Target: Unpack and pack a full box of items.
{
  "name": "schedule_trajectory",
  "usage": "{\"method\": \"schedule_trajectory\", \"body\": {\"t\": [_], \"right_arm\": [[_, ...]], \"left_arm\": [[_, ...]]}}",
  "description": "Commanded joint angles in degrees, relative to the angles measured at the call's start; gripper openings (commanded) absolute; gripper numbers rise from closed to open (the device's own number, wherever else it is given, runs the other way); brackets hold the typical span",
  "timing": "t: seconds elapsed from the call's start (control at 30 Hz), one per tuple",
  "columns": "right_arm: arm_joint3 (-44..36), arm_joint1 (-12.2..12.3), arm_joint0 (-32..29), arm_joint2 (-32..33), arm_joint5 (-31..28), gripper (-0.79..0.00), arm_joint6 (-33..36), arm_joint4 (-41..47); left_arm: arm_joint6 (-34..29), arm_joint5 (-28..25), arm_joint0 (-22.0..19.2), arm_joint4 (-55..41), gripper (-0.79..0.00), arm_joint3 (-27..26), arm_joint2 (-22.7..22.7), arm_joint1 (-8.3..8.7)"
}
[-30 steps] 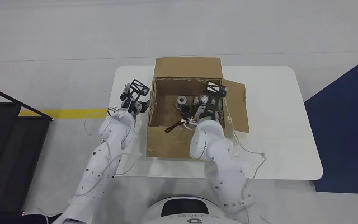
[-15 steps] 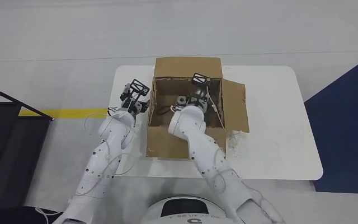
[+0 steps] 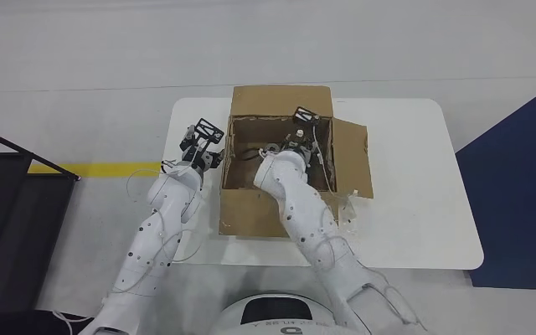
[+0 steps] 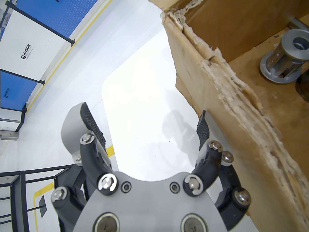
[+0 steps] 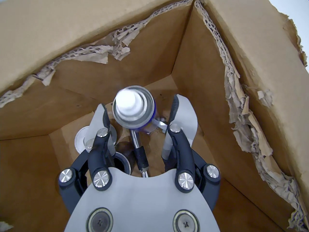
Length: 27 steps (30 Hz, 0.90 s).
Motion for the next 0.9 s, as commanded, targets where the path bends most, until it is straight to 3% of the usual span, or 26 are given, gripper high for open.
{"method": "schedule_trajectory", "body": {"t": [0.0,0.2,0.27,0.3,0.37,0.5,0.87], "right_arm": [[-3.1,-0.1,-1.2,0.2,0.0,0.000,0.6,0.4],[-21.6,0.6,-9.9,1.7,-2.7,0.000,-0.4,5.4],[-22.8,0.9,-10.7,2.7,-4.8,0.000,-7.1,13.4],[-27.7,1.5,-11.9,2.4,-10.4,0.000,-11.6,15.8],[-37.7,3.6,-18.2,4.9,-7.1,0.000,-14.7,19.6],[-53.0,6.7,-31.1,3.4,-8.6,0.000,-21.5,27.4],[-53.0,6.9,-31.1,4.1,-9.1,0.000,-21.6,29.3]], "left_arm": [[0.0,0.0,0.0,0.0,0.000,0.0,0.0,0.00],[0.0,0.0,0.0,0.0,0.000,0.0,0.0,0.00],[0.0,0.0,0.0,0.0,0.000,0.0,0.0,0.00],[0.0,0.0,0.0,0.0,0.000,0.0,0.0,0.00],[0.0,0.0,0.0,0.0,0.000,0.0,0.0,0.00],[0.0,0.0,0.0,0.0,0.000,0.0,0.0,0.00],[0.0,0.0,0.0,0.0,0.000,0.0,0.0,0.00]]}}
